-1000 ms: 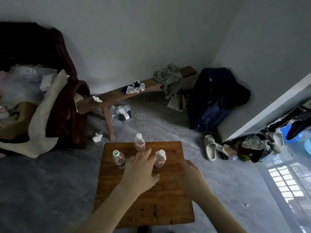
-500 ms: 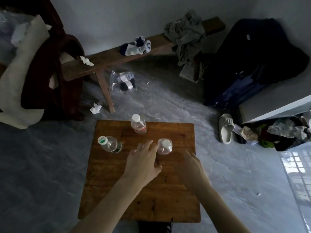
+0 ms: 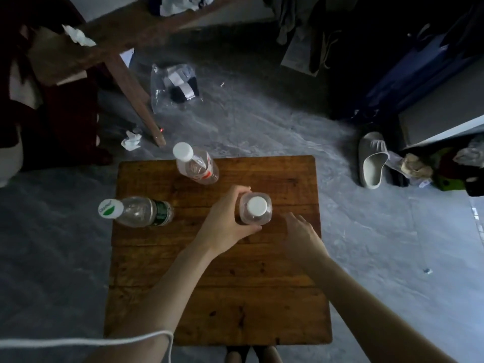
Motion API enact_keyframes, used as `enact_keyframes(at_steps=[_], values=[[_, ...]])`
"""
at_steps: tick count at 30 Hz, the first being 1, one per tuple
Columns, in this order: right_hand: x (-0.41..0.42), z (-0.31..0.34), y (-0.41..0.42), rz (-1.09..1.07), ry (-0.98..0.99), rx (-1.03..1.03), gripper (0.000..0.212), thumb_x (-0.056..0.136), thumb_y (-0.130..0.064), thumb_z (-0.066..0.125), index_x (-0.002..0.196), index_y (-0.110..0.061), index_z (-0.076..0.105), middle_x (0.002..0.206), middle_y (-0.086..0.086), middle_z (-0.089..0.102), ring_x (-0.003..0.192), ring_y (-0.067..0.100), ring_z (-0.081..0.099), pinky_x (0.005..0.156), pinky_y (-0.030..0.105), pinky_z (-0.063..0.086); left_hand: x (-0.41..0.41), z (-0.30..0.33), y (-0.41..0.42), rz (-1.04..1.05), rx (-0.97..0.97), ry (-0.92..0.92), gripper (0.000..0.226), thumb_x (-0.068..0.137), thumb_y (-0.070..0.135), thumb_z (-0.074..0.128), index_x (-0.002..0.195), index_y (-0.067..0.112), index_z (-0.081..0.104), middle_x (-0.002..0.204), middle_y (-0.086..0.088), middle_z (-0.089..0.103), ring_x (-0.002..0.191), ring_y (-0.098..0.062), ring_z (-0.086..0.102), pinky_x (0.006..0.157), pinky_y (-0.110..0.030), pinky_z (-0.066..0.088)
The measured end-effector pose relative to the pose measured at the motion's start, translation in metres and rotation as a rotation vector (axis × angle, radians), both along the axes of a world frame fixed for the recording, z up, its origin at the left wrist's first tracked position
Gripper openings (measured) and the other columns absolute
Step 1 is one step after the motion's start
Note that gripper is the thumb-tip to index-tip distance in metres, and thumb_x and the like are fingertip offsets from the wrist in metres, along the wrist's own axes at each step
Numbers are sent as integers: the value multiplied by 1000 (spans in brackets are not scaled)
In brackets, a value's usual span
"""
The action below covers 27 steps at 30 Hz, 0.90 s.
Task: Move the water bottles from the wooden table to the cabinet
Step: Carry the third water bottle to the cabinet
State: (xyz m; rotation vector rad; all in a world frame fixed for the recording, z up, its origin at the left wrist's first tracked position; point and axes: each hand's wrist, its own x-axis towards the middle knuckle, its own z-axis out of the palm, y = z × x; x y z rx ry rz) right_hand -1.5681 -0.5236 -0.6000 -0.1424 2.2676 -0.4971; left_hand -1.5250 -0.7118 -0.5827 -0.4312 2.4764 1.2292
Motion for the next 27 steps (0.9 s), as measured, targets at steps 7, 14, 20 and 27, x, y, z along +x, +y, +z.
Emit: enact_keyframes(at_steps=[7, 14, 20, 27], values=[[-3, -18, 0, -23, 18, -35, 41, 90, -26, 60, 130, -23, 51, 122, -1, 61, 106, 19, 61, 84, 36, 56, 4, 5, 1, 34, 54, 94, 67, 68, 34, 92, 121, 32, 50, 121, 20, 64, 117, 2, 58, 102, -26, 50], [-3, 12, 15, -241, -114, -222, 50, 83, -42, 70, 129, -27, 58, 111, -9, 70, 81, 4, 69, 57, 16, 53, -2, 77, 5, -15, 108, 171, 66, 70, 35, 90, 124, 30, 53, 122, 23, 62, 119, 6, 54, 98, -4, 37], [5, 105, 35, -370, -191, -469, 30, 84, -21, 75, 113, -26, 67, 98, -12, 74, 82, 2, 71, 65, 17, 57, -8, 179, 15, -66, 160, 272, 63, 69, 32, 91, 117, 41, 52, 115, 31, 61, 115, 5, 57, 96, -11, 45], [21, 241, 73, -661, -446, -859, 43, 81, -3, 73, 123, -9, 66, 115, 13, 73, 104, 33, 70, 94, 48, 54, 7, 291, 43, -137, 179, 370, 66, 67, 40, 91, 121, 46, 53, 115, 26, 64, 112, -3, 62, 97, -42, 54]])
